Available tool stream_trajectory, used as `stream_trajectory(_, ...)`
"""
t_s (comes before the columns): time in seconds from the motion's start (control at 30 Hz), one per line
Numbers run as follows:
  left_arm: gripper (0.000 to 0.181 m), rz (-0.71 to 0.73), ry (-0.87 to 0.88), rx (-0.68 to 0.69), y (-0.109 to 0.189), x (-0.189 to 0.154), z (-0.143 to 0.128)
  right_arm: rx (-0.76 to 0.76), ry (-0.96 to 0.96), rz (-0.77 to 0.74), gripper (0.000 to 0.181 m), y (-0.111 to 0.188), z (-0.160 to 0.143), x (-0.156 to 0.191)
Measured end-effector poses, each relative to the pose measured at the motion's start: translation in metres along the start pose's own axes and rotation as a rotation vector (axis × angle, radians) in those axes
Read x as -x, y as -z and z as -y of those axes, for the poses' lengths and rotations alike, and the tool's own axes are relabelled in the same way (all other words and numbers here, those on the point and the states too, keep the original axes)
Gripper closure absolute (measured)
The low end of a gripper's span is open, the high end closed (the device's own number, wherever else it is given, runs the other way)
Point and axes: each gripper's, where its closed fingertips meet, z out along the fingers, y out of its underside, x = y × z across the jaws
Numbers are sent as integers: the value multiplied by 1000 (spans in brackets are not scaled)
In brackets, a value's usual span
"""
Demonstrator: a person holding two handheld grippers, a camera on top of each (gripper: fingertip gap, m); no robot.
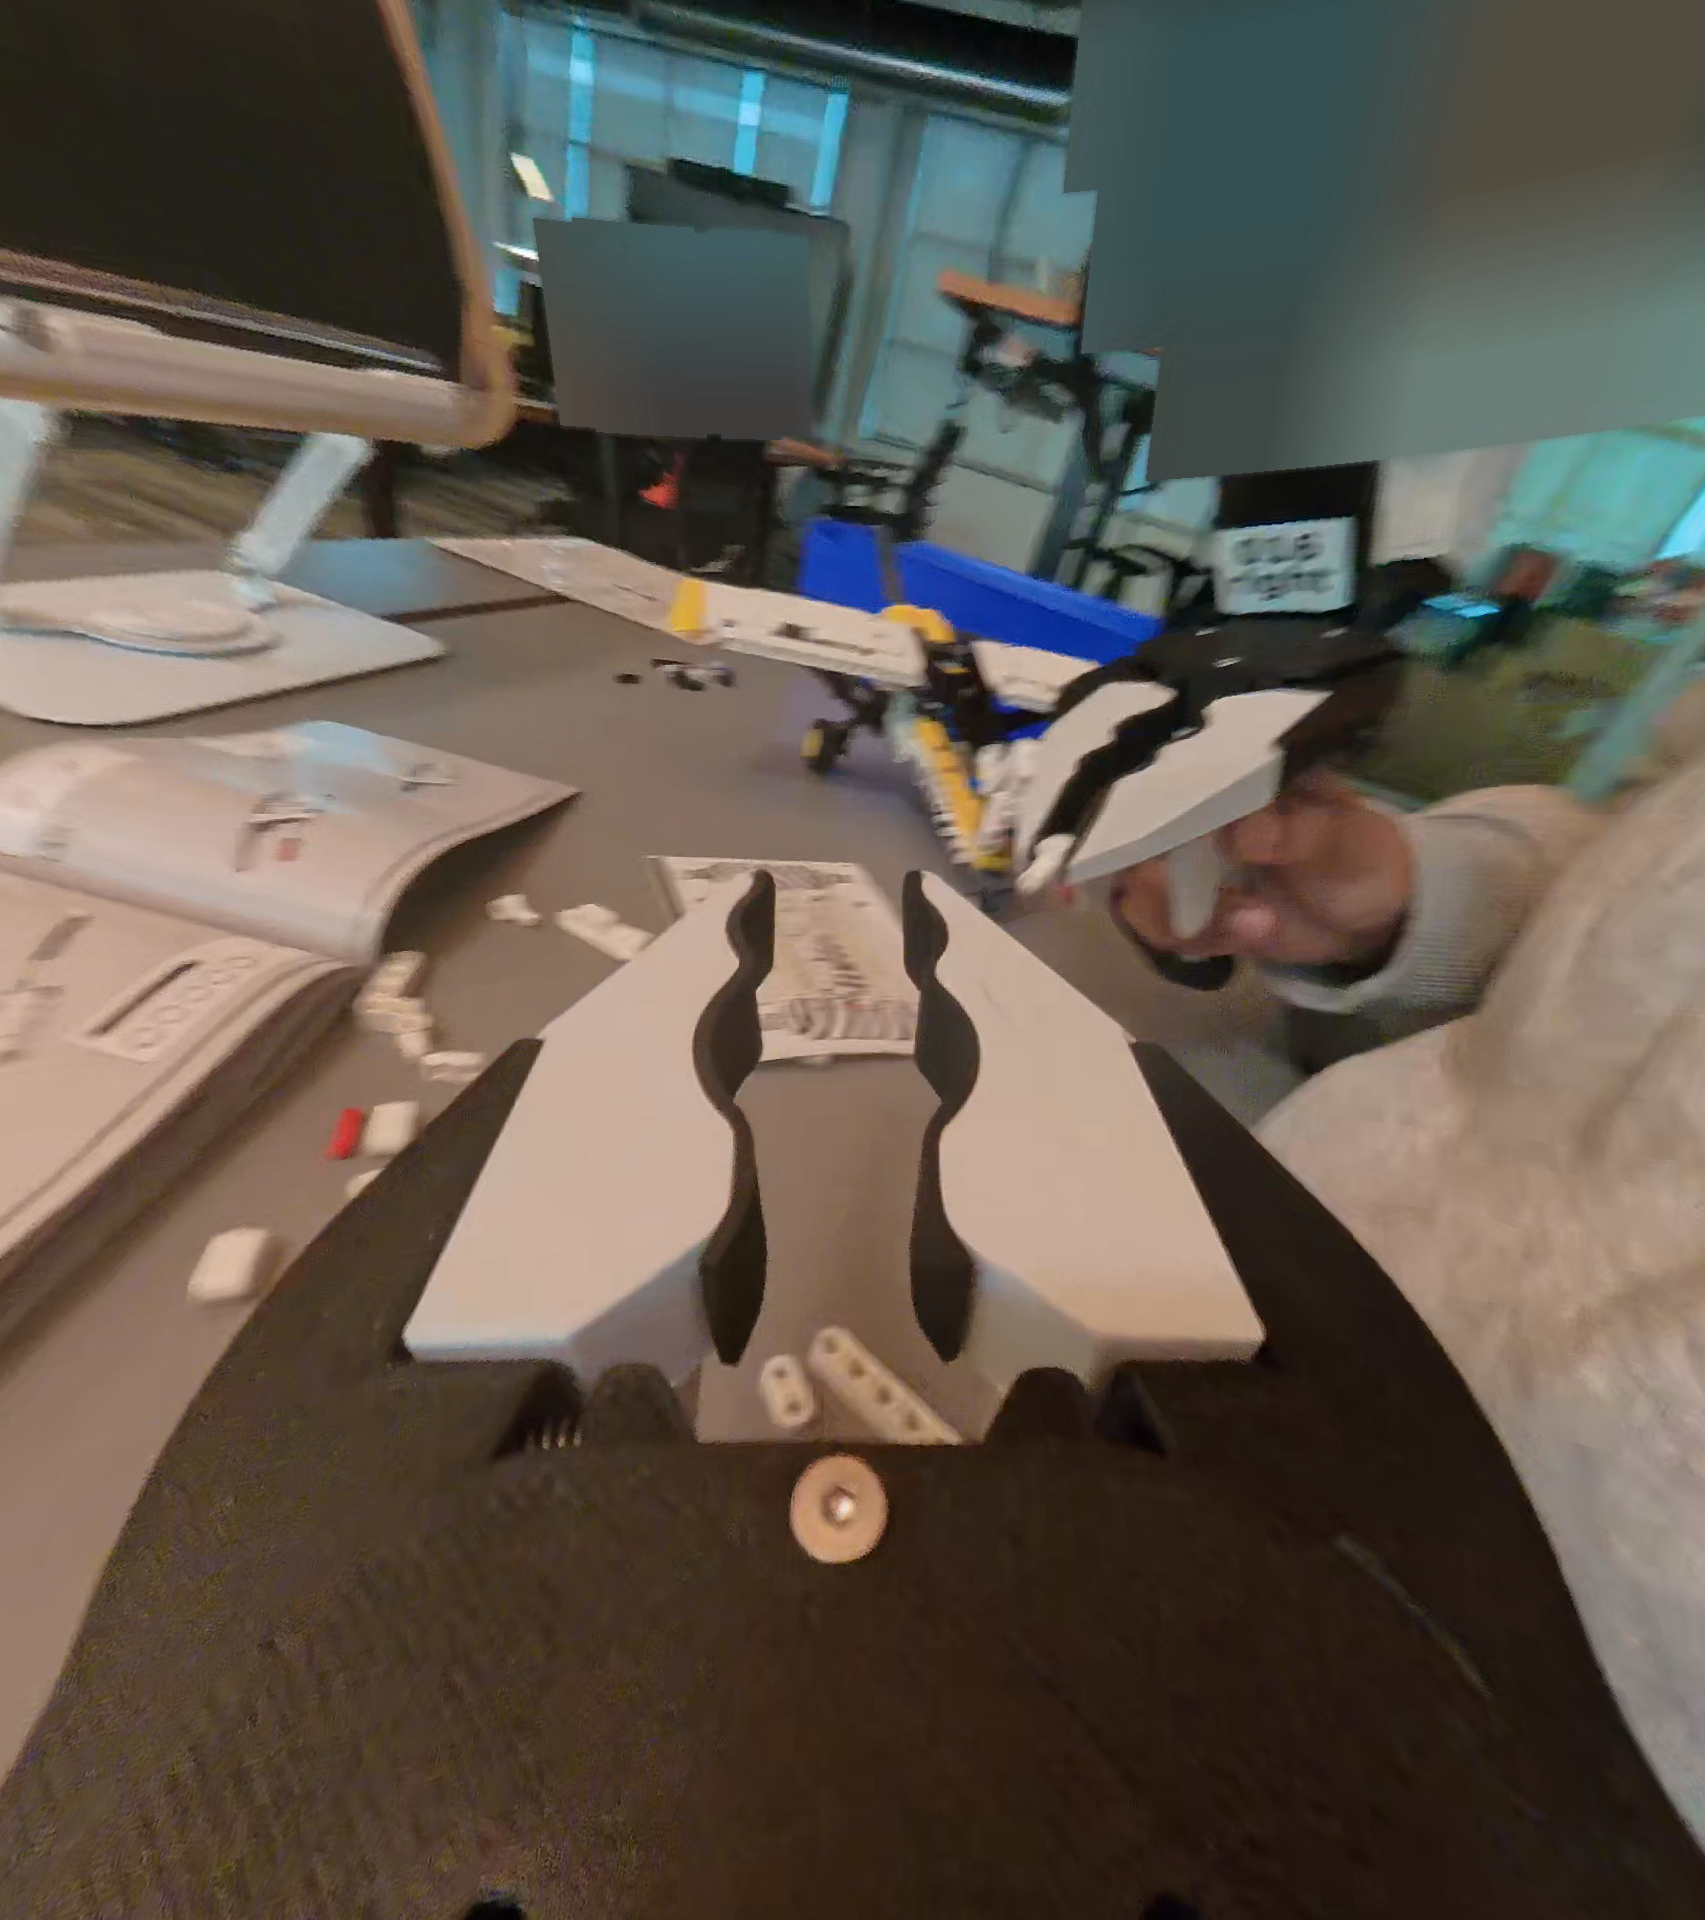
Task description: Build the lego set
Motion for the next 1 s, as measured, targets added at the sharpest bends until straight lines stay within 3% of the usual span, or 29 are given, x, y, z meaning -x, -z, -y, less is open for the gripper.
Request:
stream_trajectory(0.1,154,179,-140,-25,7,18,4,-69,29,23,176,0,9,-2)
stream_trajectory(0.17,151,219,-189,-58,8,18,10,-132,68,65,176,2,14,3)
stream_trajectory(0.33,149,293,-106,-21,5,23,8,-321,95,173,176,19,25,16)
stream_trajectory(0.5,147,457,-57,-167,12,2,38,-439,-25,135,176,54,21,2)
stream_trajectory(0.57,148,547,-80,-176,12,-9,42,-510,-116,223,177,68,26,4)
stream_trajectory(0.7,150,643,-146,-155,-3,-36,51,-433,-84,286,176,72,18,12)
stream_trajectory(0.87,150,574,-142,-163,-33,-53,52,-408,19,293,176,79,18,19)
stream_trajectory(1.0,147,523,-217,-138,-24,-51,43,-405,16,253,176,72,20,13)
